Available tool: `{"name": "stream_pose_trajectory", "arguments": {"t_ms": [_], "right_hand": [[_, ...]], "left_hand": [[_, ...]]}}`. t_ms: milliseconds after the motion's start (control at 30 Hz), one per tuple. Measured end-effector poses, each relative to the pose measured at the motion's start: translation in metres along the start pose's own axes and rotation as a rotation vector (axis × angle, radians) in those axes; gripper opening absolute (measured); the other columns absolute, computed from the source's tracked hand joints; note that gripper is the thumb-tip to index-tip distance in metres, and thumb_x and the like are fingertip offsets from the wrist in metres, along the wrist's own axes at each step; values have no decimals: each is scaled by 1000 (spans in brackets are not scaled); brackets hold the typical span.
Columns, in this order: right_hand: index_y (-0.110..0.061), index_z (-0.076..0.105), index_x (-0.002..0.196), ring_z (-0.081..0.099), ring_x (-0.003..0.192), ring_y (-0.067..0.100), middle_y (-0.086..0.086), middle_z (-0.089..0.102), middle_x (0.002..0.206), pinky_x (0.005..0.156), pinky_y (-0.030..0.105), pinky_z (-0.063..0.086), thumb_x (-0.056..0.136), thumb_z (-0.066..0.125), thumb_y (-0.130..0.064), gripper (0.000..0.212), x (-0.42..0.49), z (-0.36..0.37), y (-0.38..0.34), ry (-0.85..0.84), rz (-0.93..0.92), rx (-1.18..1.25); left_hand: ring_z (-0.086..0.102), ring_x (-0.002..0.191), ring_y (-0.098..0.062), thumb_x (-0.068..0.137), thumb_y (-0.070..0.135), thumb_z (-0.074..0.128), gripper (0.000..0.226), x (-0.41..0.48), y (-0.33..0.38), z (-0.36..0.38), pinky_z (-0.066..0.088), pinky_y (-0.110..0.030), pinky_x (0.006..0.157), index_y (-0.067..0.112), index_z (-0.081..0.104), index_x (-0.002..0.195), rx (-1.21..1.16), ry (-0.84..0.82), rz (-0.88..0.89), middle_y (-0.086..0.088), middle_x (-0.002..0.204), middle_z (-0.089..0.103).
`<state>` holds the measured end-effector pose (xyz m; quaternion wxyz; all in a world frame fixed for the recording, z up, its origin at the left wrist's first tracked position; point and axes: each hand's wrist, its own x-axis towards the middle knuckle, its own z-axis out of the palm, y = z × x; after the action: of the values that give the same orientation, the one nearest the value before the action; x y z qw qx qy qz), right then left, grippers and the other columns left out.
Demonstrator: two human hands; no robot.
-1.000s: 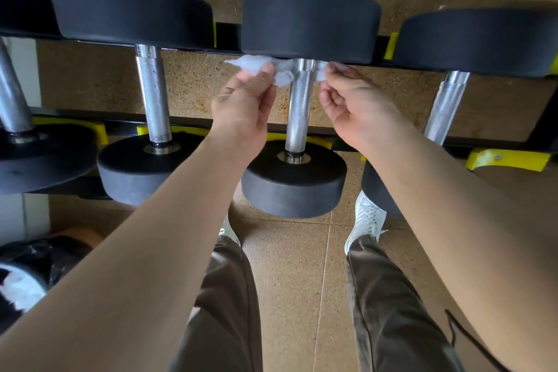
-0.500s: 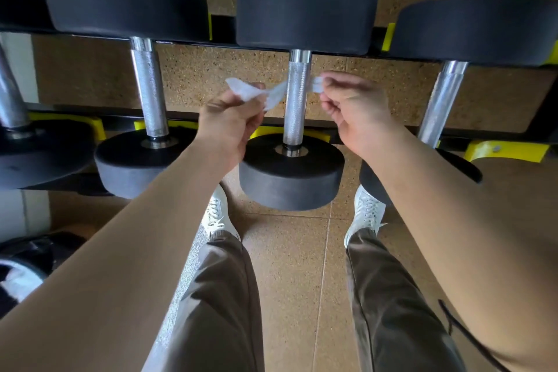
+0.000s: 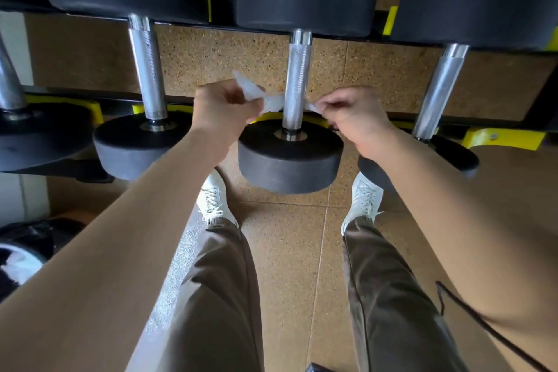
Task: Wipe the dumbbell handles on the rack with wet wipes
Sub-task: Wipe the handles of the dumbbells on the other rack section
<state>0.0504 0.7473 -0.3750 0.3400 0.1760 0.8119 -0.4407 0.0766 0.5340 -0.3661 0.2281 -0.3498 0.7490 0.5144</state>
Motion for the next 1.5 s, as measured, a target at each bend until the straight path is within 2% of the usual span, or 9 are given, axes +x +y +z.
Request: {"name": "stream_pose_trajectory", "arguments": {"t_ms": [100,200,367,633,833,933,1200,1333,1500], "right_hand": [[-20,78,98,61,83,4,-7,71,94,71,10,43,91,69,-11,13,-5,-16,6,-103,-26,-297],[-20,78,96,64,91,11,-6,71,96,82,20,45,91,68,-10,15,-9,-13,6,-185,-36,-402],[-14,77,100,64,91,16,-1,70,97,77,22,40,91,70,-14,12,-7,12,-8,-235,-166,-473],[-14,78,104,63,95,13,-2,71,104,83,21,42,92,63,-5,21,-23,-28,-8,-286,-220,-619],[-19,76,109,64,103,17,-1,73,111,89,27,46,96,63,-15,19,-23,-2,-9,-275,-217,-496],[-21,75,112,62,105,18,-1,71,114,90,30,46,96,59,-15,23,-21,0,-10,-339,-177,-498],[-15,74,109,63,83,-1,-3,73,101,74,5,44,90,62,-2,26,-38,-23,1,-192,-196,-239],[-20,70,113,63,86,-10,-9,72,105,78,7,46,85,63,3,37,-48,-25,0,-292,-211,-192],[-26,68,117,69,100,6,-9,73,109,92,23,52,91,68,-9,31,-65,-23,-18,-313,-162,23]], "left_hand": [[59,73,-15,86,17,78,8,-1,7,16,46,-23,61,13,72,85,363,-104,73,0,79,66],[57,70,-12,93,24,72,18,-3,11,12,37,-19,51,8,73,100,525,-198,86,-1,82,65],[59,88,-23,99,28,65,30,-9,10,-13,43,-28,60,19,66,128,782,-291,83,-8,114,64],[54,67,-18,97,19,63,17,-2,11,24,34,-26,50,9,57,84,700,-310,23,-6,80,57],[58,78,-21,96,27,68,21,-21,23,-3,39,-27,56,7,65,102,756,-364,103,-9,96,64],[52,69,-11,96,26,68,22,-38,23,-9,34,-26,54,7,70,107,705,-371,134,0,80,57],[59,88,-28,100,37,57,26,-50,24,48,41,-31,71,15,68,108,801,-285,206,-6,90,57],[60,85,-29,96,34,63,22,-52,24,46,41,-34,65,15,72,101,597,-348,210,-6,86,61],[65,85,-20,87,23,67,8,-57,18,19,51,-39,84,22,75,89,-93,-316,69,-2,86,69]]}}
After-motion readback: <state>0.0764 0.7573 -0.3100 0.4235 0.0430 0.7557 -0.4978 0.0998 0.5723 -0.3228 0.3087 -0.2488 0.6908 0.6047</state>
